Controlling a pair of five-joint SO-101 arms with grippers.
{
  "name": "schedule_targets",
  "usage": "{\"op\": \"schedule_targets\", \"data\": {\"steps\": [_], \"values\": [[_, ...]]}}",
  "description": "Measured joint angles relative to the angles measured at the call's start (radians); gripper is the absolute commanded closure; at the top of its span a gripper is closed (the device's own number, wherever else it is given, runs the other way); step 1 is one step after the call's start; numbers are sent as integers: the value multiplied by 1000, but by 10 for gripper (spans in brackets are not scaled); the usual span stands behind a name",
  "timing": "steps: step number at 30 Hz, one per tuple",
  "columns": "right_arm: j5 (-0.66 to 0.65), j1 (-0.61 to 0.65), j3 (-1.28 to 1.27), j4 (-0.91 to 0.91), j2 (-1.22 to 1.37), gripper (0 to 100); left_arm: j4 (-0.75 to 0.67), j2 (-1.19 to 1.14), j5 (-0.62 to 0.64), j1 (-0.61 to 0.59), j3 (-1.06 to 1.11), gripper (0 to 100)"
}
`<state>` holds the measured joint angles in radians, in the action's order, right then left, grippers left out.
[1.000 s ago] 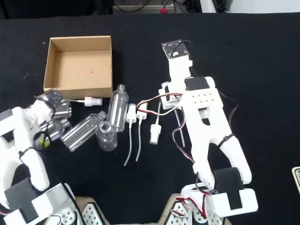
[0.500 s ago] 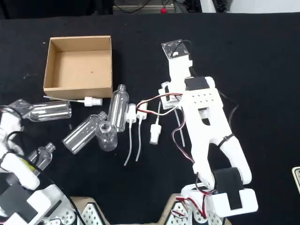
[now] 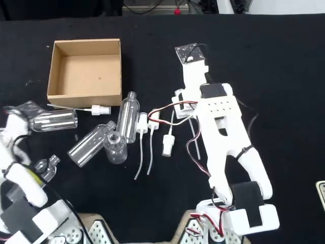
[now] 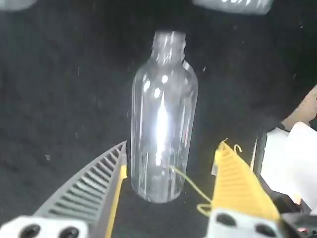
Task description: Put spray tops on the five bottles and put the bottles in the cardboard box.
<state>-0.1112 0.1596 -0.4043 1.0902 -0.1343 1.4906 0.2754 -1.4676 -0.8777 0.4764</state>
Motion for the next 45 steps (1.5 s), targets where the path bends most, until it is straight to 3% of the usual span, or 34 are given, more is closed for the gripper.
{"op": "schedule_targets", "data": {"steps": [6,11,29,39,45], "values": [[0,0,0,0,0,977,-106,0,0,104,61,651],[2,0,0,0,0,977,-275,0,0,104,170,650],[0,0,0,0,0,977,-497,0,0,123,365,655],[2,0,0,0,0,977,-502,0,0,124,365,887],[2,0,0,0,0,977,-497,0,0,97,348,909]]}}
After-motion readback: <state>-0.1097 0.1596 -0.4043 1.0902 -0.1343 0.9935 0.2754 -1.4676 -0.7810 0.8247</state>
